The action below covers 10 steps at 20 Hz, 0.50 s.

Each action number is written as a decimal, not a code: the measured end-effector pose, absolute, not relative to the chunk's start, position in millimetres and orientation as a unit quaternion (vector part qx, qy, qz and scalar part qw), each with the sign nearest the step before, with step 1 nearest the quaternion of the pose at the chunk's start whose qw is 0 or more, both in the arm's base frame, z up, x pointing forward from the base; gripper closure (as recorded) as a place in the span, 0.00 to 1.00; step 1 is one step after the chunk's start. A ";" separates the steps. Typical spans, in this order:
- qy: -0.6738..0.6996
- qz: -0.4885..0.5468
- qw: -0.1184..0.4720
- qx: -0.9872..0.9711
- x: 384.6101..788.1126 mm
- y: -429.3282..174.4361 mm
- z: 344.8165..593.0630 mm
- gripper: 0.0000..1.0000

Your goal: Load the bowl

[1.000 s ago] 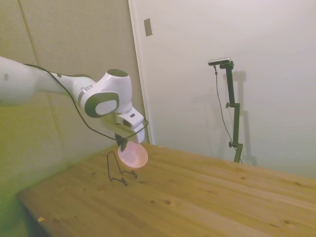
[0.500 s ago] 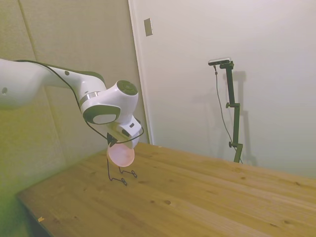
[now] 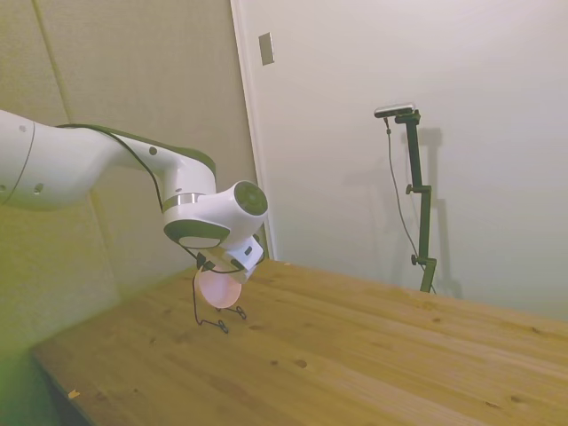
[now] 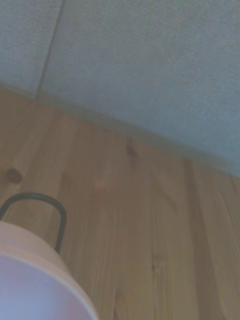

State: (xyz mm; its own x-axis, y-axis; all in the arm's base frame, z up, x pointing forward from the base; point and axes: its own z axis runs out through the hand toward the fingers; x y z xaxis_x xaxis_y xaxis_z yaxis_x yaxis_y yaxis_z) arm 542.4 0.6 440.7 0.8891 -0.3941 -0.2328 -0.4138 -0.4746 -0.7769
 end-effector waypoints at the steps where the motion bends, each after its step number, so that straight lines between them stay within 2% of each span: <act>1: 0.232 0.010 0.462 -0.856 543.8 1.3 437.0 1.00; 10: 0.212 0.010 0.516 -0.830 554.0 9.8 415.6 1.00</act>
State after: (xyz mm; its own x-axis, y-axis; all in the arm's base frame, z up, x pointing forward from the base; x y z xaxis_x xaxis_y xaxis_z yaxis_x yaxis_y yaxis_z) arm 554.0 9.8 415.6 0.9095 -0.3421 -0.2361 -0.3633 -0.3782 -0.8515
